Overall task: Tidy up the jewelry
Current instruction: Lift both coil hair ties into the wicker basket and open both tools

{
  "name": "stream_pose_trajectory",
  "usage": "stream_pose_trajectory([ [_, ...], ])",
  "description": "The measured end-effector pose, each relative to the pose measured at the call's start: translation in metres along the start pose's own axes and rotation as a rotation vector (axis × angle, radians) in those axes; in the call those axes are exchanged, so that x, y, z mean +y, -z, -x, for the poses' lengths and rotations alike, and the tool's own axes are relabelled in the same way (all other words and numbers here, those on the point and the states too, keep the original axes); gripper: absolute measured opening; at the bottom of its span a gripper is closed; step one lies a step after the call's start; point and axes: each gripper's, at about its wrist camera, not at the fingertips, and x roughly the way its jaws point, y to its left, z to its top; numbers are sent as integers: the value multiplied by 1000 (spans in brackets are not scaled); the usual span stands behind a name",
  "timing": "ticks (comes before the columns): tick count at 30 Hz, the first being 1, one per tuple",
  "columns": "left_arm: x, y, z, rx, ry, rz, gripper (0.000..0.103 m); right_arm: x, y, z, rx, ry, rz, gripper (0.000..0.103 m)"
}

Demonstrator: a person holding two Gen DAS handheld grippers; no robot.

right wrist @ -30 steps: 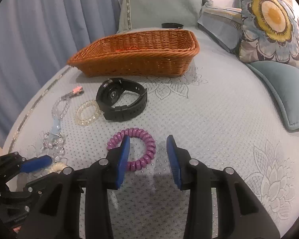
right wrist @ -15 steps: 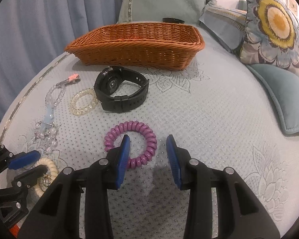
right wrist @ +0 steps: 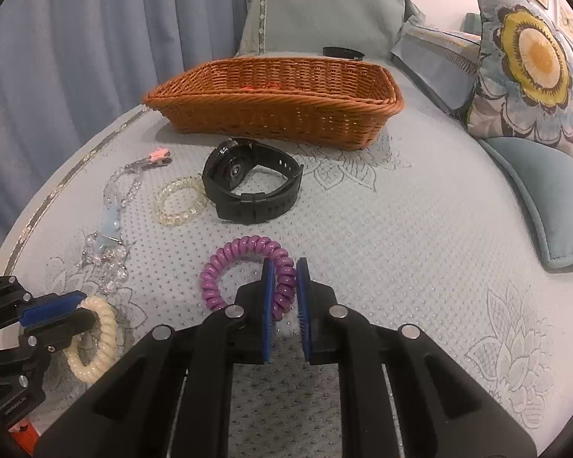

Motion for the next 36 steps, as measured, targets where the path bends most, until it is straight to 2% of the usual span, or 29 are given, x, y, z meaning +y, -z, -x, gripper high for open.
stream_pose_trajectory([
  [10,15,-7,11,-73,-4,75,9,-9,-4,10,-48,-61,-55,10],
  [16,27,-13,21,-119,11,139,9,-14,-7,27,-119,-110,-87,10],
  [21,32,-26,28,-141,3,151,9,-15,-16,44,-191,-118,-77,10],
  [24,37,-45,33,-167,-10,151,9,-19,-29,55,-241,-123,-98,10],
  [28,46,-90,27,-206,-57,129,9,-25,-59,62,-288,-124,-108,10],
  [32,68,-140,6,-237,-81,140,9,-28,-105,49,-309,-82,-82,10],
  [36,88,-174,-16,-249,-94,160,9,-31,-147,23,-300,-65,-81,10],
])
